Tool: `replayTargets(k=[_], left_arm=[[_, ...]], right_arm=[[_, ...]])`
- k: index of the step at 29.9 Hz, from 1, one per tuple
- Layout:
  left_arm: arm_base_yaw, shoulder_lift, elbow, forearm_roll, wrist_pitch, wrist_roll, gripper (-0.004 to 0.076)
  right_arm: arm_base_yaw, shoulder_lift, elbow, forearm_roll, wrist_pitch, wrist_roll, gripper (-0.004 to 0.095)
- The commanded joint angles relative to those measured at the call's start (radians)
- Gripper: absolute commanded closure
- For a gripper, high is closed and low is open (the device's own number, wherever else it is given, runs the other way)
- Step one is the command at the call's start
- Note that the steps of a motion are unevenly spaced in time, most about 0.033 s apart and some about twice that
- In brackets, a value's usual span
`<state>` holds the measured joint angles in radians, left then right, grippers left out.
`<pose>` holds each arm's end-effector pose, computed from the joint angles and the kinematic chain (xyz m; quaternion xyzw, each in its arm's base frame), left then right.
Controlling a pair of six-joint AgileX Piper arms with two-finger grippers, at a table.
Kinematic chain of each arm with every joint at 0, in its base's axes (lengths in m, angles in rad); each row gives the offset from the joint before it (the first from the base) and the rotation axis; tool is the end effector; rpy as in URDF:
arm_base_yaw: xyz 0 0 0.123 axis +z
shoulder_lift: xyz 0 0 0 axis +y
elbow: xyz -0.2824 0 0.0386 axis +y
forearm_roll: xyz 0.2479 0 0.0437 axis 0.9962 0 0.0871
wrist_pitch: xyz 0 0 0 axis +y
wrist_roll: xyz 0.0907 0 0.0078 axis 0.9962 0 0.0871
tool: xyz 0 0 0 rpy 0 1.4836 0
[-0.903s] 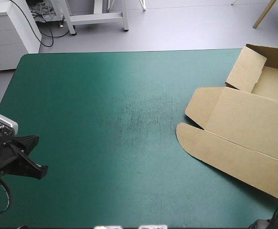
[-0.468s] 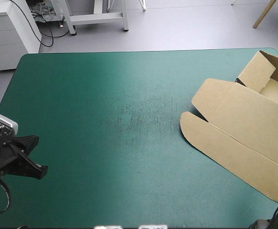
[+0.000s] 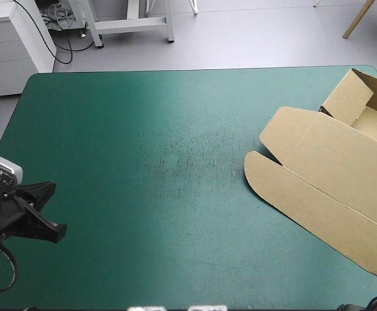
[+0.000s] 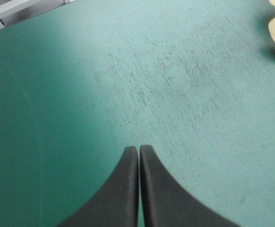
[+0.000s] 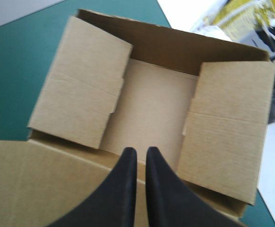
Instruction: Fold the box
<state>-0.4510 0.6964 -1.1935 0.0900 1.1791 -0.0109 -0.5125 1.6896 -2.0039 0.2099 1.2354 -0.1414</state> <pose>0.0756 -0.0282 0.4396 0.1884 0.8620 -0.0636 0.4662 0.3176 -0.1582 0.4513 0.1678 0.9125 -0.0159 0.3728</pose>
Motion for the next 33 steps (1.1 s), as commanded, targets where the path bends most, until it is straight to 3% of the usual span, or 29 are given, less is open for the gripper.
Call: replayTargets(k=[1,13,25,33], left_arm=[[-0.004,-0.029,0.030,-0.021,-0.123,-0.023,0.0734],[-0.004,-0.195,0.341,-0.048,-0.324,-0.049,0.0734],[-0.004,-0.334,0.560,0.108,-0.442,-0.148,0.0734],[-0.003,-0.379,0.651,0.291,-0.469,-0.307,0.0734]], right_arm=[[0.085,-0.116,0.032,0.036,-0.034,-0.043,0.0907],[0.481,-0.481,0.481,0.034,-0.313,-0.168,0.0908],[0.509,-0.920,1.033,0.036,-0.592,-0.184,0.0908],[0.509,-1.150,1.267,0.040,-0.615,-0.216,0.0908]])
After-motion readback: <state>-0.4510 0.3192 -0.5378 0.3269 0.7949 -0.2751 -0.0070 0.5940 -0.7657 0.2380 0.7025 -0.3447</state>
